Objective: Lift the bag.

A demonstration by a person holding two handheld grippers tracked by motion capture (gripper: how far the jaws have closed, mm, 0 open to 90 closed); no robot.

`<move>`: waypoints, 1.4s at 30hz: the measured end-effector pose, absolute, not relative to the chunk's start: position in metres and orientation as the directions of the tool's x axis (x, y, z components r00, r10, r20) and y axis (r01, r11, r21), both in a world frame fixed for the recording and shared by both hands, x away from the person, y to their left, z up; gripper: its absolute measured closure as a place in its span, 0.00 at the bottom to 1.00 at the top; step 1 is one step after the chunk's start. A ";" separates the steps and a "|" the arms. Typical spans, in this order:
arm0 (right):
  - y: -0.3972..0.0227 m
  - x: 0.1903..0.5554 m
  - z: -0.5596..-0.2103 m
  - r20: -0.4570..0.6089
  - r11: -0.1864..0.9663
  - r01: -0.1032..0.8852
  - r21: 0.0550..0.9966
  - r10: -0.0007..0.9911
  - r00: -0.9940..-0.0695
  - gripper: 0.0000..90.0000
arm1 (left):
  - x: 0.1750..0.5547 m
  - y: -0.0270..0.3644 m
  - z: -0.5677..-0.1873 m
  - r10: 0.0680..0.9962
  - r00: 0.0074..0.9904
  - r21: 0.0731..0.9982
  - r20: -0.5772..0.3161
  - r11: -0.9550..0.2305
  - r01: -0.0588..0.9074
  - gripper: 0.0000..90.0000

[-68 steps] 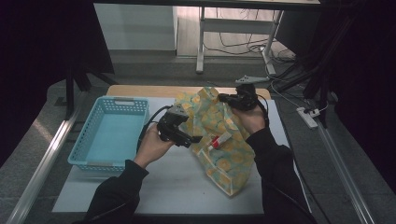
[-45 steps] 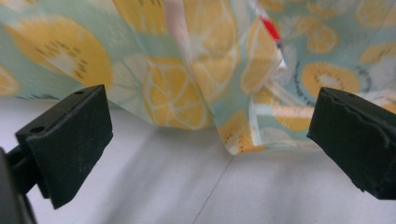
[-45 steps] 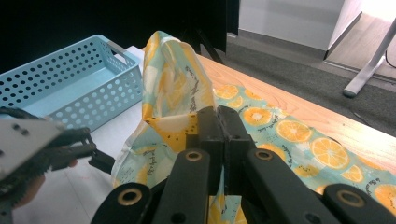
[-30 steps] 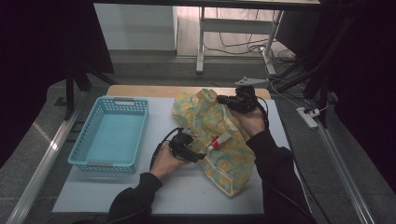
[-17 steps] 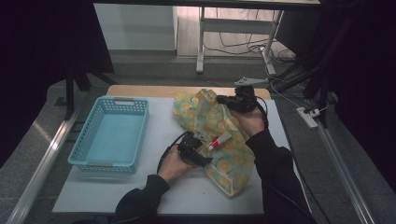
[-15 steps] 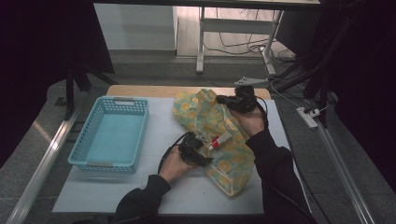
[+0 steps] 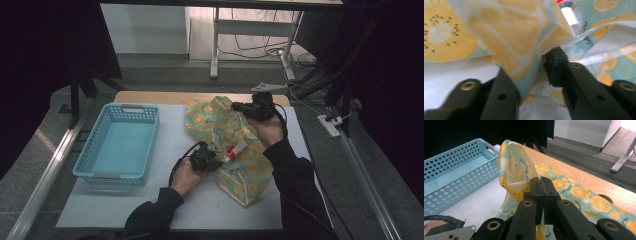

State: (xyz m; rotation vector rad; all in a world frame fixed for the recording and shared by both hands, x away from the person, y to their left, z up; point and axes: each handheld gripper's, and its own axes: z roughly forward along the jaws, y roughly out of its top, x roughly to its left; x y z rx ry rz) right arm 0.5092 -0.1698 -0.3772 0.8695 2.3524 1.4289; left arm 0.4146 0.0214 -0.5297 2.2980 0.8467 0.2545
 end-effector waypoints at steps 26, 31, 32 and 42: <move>-0.181 0.507 -0.371 0.082 0.332 0.353 0.875 0.616 -0.783 1.00 | 0.407 0.043 -0.485 0.611 0.774 0.702 -0.167 -0.477 0.529 0.99; -0.182 0.506 -0.367 0.078 0.331 0.347 0.878 0.617 -0.783 1.00 | 0.404 0.047 -0.472 0.600 0.779 0.720 -0.181 -0.458 0.521 0.99; -0.182 0.506 -0.366 0.076 0.331 0.346 0.878 0.617 -0.783 1.00 | 0.403 0.048 -0.470 0.598 0.781 0.723 -0.180 -0.458 0.517 0.99; -0.182 0.506 -0.359 0.066 0.333 0.338 0.880 0.620 -0.782 1.00 | 0.399 0.056 -0.444 0.576 0.790 0.755 -0.209 -0.418 0.505 0.99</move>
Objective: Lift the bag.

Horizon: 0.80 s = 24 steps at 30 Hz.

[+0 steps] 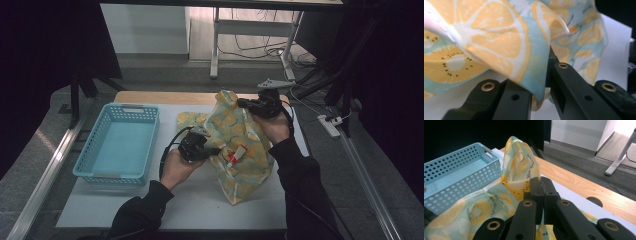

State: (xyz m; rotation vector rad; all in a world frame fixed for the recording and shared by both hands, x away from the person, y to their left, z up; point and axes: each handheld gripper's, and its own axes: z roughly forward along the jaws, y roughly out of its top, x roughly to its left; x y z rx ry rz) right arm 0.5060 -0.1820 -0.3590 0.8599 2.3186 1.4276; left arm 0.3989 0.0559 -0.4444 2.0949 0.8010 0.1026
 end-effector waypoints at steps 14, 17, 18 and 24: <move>-0.182 0.507 -0.340 0.039 0.332 0.314 0.890 0.629 -0.777 1.00 | 0.403 0.080 -0.397 0.574 0.789 0.806 -0.219 -0.349 0.478 0.99; -0.183 0.507 -0.337 0.034 0.333 0.310 0.891 0.631 -0.775 1.00 | 0.405 0.086 -0.384 0.578 0.787 0.817 -0.216 -0.334 0.469 0.99; -0.183 0.507 -0.335 0.032 0.333 0.308 0.891 0.632 -0.774 1.00 | 0.406 0.088 -0.380 0.580 0.787 0.821 -0.213 -0.330 0.466 0.99; -0.187 0.507 -0.324 0.021 0.327 0.297 0.897 0.640 -0.768 1.00 | 0.413 0.101 -0.353 0.593 0.777 0.838 -0.212 -0.299 0.456 0.99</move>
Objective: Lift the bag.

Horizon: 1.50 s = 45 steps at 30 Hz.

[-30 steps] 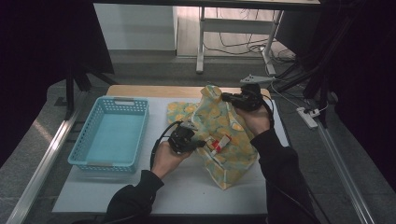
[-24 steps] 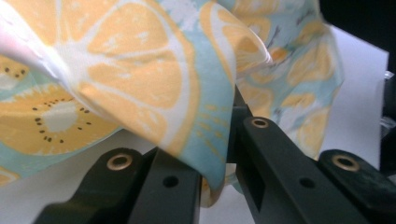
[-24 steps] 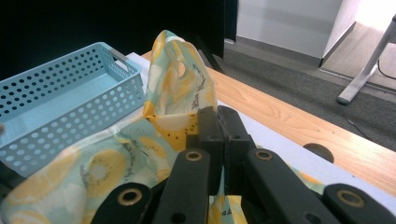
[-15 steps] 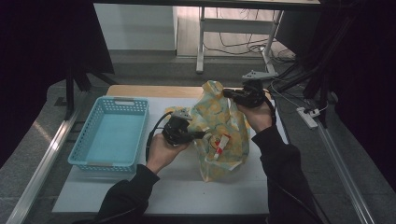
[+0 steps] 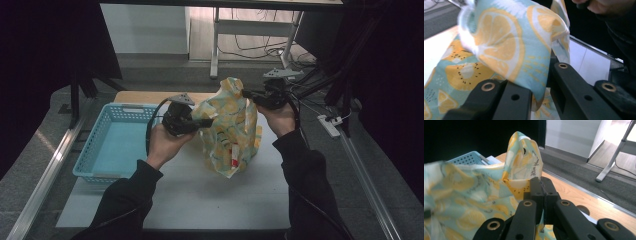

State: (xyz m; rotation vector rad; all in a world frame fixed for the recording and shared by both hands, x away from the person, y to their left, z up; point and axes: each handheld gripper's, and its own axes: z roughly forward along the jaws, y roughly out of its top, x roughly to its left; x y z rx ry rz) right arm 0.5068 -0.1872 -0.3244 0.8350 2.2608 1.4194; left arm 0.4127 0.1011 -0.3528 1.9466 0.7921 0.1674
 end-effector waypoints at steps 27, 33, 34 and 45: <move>-0.204 0.494 -0.253 -0.030 0.279 0.213 0.936 0.668 -0.744 1.00 | 0.421 0.127 -0.236 0.665 0.739 0.895 -0.109 -0.258 0.364 0.99; -0.209 0.489 -0.234 -0.028 0.245 0.185 0.952 0.669 -0.743 1.00 | 0.419 0.130 -0.214 0.673 0.734 0.917 -0.093 -0.229 0.326 0.99; -0.209 0.488 -0.232 -0.030 0.244 0.181 0.953 0.670 -0.742 1.00 | 0.420 0.129 -0.212 0.676 0.731 0.917 -0.089 -0.231 0.325 0.99; -0.210 0.489 -0.228 -0.026 0.237 0.186 0.953 0.680 -0.733 1.00 | 0.430 0.136 -0.208 0.703 0.703 0.920 -0.110 -0.196 0.340 0.99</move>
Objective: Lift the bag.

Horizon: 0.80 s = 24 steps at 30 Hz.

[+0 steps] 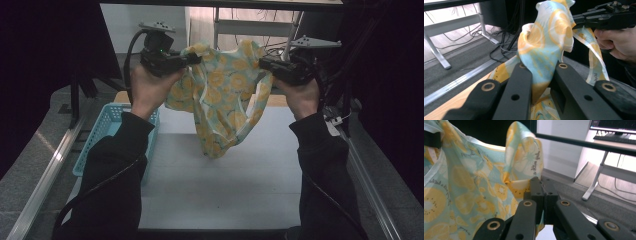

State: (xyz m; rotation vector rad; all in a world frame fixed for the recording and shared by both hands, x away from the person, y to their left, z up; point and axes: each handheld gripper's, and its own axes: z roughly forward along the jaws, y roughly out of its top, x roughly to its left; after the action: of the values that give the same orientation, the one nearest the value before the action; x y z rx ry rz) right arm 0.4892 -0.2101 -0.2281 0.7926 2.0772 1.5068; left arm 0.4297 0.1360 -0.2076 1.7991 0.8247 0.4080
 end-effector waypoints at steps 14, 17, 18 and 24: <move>-0.208 0.498 -0.247 -0.015 0.263 0.237 0.935 0.698 -0.716 1.00 | 0.458 0.134 -0.248 0.733 0.668 0.859 -0.133 -0.250 0.446 0.99; -0.206 0.502 -0.258 -0.013 0.278 0.255 0.926 0.699 -0.715 1.00 | 0.466 0.134 -0.264 0.730 0.665 0.847 -0.159 -0.246 0.471 0.99; -0.206 0.503 -0.262 -0.011 0.281 0.260 0.924 0.699 -0.715 0.99 | 0.468 0.133 -0.270 0.730 0.665 0.839 -0.159 -0.254 0.480 0.99; -0.203 0.510 -0.287 0.009 0.297 0.304 0.905 0.702 -0.712 0.99 | 0.479 0.128 -0.300 0.735 0.663 0.810 -0.142 -0.299 0.505 0.98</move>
State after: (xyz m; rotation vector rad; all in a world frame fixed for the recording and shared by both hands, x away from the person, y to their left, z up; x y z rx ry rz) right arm 0.5100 -0.2029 -0.2873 0.9015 2.1804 1.3913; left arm 0.4795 0.1276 -0.3005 1.9702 0.9652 0.3195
